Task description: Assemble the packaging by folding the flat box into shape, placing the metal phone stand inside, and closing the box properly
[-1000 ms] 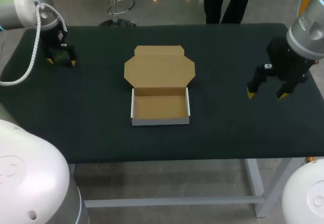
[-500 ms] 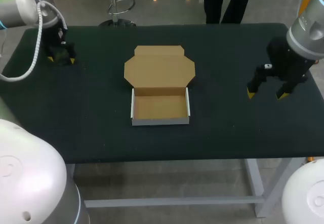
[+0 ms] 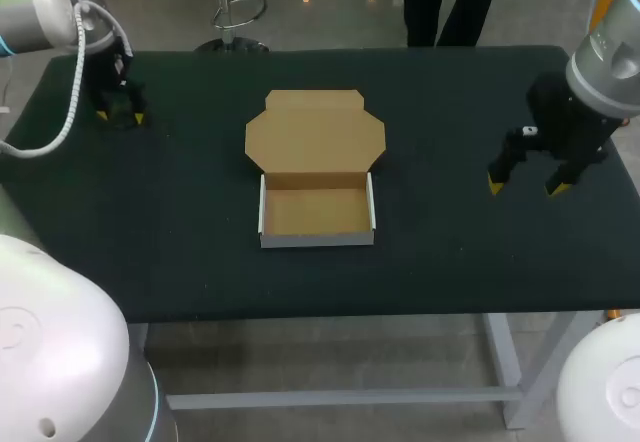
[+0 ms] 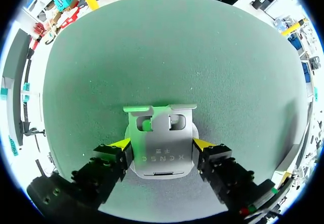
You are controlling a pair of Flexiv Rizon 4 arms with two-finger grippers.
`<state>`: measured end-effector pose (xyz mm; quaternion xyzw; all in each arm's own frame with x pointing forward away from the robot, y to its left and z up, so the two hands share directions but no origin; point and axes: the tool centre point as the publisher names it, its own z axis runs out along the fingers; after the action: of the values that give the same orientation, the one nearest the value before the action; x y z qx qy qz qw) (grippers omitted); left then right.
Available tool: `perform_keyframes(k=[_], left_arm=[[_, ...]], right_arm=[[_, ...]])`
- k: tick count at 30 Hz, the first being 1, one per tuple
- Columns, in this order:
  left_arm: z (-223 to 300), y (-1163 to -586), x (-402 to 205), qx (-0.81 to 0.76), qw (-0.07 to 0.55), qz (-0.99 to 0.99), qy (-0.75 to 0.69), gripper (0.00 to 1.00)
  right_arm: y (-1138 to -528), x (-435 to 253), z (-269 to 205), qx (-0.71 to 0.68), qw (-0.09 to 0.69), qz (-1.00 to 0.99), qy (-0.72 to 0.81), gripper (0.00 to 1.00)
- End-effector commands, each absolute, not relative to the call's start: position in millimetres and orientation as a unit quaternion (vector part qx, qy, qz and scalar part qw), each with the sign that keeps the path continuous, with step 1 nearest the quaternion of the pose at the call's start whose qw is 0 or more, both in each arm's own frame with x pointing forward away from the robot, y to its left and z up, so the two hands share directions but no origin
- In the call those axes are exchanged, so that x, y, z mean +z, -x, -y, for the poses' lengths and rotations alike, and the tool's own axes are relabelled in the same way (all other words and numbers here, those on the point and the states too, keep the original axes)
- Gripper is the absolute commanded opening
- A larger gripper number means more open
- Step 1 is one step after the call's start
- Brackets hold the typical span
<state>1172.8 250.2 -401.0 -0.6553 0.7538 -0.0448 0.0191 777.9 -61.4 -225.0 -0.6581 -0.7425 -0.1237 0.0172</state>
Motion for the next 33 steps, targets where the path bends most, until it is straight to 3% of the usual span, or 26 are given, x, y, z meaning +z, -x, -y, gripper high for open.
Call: perform_keyframes(k=[1,2,3,4,21,33], left_arm=[[-248,-1179,-407,-0.036,0.020,-0.752,0.658,0.47],[-248,-1179,-407,-0.035,0.022,-0.751,0.659,0.33],[-248,-1179,-407,-0.035,0.022,-0.750,0.660,0.25],[-248,-1179,-407,-0.034,0.025,-0.750,0.660,0.00],[-238,-1143,-372,-0.060,0.036,-0.754,0.653,0.00],[-220,-1105,-343,-0.070,0.026,-0.762,0.643,0.00]], right_arm=[[-777,-223,62,-0.122,0.018,0.743,0.658,1.00],[-777,-223,62,-0.122,0.018,0.743,0.658,1.00],[-777,-223,62,-0.122,0.018,0.743,0.658,1.00],[-777,-223,62,-0.122,0.018,0.743,0.658,1.00],[-777,-223,62,-0.122,0.018,0.743,0.658,1.00],[-791,-237,53,-0.219,-0.048,0.838,0.497,1.00]])
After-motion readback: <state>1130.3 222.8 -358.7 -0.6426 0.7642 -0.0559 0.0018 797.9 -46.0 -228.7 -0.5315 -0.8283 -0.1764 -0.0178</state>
